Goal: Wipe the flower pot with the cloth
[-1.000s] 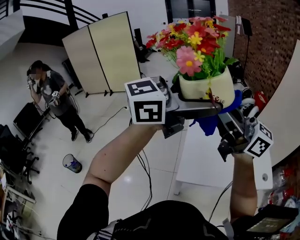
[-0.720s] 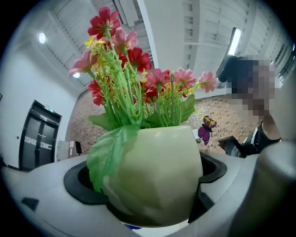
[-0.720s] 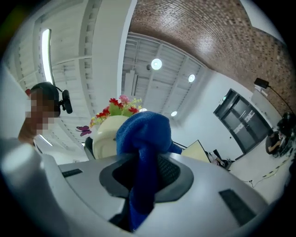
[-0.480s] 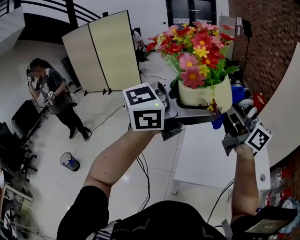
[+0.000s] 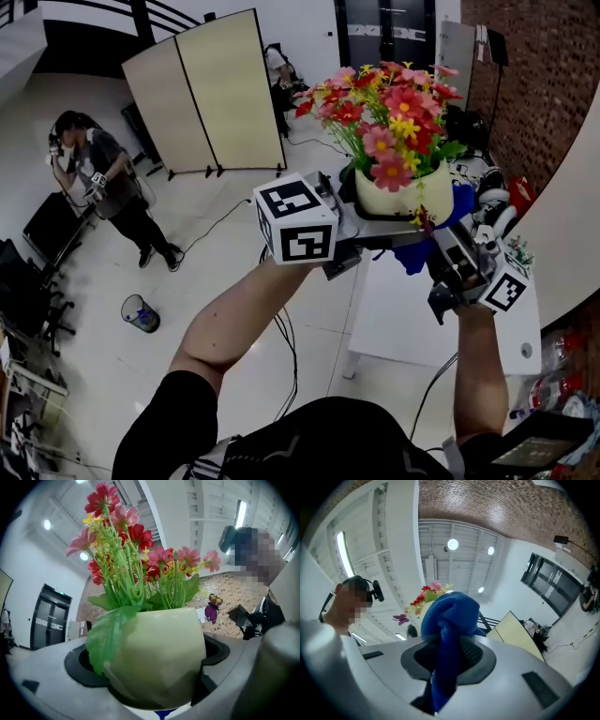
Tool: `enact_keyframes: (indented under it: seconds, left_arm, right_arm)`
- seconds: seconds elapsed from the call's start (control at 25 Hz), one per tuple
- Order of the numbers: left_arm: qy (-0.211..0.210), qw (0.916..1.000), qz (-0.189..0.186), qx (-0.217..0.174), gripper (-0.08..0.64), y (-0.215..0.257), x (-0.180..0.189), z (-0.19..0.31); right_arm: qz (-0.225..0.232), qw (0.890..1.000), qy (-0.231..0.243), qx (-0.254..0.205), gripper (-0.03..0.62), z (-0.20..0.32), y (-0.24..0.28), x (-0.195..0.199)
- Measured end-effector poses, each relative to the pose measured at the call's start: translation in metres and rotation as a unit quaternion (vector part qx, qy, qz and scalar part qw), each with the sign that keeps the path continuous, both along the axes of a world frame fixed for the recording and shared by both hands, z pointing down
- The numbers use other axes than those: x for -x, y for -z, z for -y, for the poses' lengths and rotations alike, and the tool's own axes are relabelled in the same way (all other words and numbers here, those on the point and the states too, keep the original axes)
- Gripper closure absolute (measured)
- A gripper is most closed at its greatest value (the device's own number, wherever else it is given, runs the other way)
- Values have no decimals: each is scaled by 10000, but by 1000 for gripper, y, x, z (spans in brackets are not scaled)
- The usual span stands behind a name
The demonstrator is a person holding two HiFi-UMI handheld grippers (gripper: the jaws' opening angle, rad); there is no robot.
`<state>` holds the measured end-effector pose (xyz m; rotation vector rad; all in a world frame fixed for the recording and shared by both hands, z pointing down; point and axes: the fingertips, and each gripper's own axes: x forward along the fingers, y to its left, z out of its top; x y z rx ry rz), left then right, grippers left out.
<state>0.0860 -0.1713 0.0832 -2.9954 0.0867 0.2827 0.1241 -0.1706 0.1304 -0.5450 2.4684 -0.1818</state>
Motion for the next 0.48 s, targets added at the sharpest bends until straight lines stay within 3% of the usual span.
enact_keyframes:
  seconds: [0.48]
  left_arm:
    - [51, 9997, -104, 212, -23, -5, -1, 3]
  right_arm:
    - [-85, 9974, 533, -470, 528, -62, -10, 15]
